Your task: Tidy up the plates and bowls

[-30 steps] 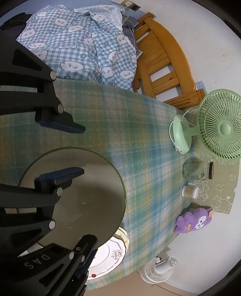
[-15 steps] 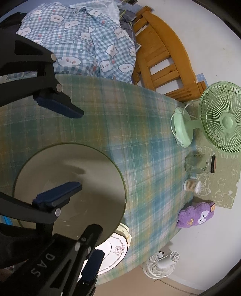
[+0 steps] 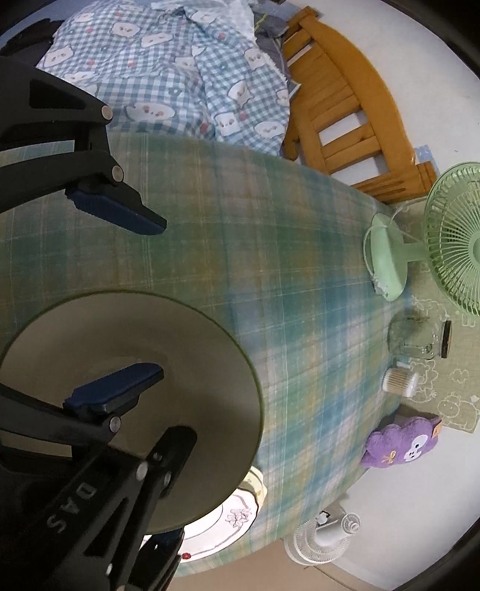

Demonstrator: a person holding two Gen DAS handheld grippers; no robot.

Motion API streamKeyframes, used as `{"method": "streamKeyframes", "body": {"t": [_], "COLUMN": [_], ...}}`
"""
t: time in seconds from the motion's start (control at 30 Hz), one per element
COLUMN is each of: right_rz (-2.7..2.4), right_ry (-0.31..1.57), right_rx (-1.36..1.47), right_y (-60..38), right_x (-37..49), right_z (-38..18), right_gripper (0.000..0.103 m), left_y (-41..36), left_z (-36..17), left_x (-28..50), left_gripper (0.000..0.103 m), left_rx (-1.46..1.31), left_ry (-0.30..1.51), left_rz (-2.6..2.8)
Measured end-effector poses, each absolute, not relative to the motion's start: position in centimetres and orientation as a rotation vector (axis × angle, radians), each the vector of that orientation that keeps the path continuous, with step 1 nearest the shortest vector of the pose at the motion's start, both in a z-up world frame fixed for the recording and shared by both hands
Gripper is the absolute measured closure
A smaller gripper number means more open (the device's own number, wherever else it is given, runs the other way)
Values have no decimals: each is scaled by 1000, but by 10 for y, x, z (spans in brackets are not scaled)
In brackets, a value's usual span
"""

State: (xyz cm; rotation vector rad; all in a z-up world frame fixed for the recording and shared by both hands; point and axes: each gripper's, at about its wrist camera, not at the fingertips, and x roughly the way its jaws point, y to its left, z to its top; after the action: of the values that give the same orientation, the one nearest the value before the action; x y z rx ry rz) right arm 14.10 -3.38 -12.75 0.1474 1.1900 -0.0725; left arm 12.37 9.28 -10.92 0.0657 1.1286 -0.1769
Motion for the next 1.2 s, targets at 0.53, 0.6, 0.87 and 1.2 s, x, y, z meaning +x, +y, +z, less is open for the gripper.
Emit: {"method": "streamKeyframes", "body": {"t": [0.53, 0.6, 0.87, 1.2], "right_rz": [-55, -52, -42, -57], "right_ry": [1234, 1235, 1237, 1248], "right_rx": [224, 227, 232, 237], "right_y": [-36, -36, -36, -34], "right_x": [143, 143, 142, 143], "right_z": [-140, -140, -141, -139], "right_gripper": [57, 57, 61, 61], "left_y": [92, 92, 83, 86], "left_z": [-116, -116, -115, -114], "left_x": [126, 125, 123, 122], "left_gripper": [44, 45, 67, 68], "left_rx": [25, 26, 38, 1], "left_ry": [1151, 1148, 1141, 1146], "left_rz": [-198, -202, -251, -246]}}
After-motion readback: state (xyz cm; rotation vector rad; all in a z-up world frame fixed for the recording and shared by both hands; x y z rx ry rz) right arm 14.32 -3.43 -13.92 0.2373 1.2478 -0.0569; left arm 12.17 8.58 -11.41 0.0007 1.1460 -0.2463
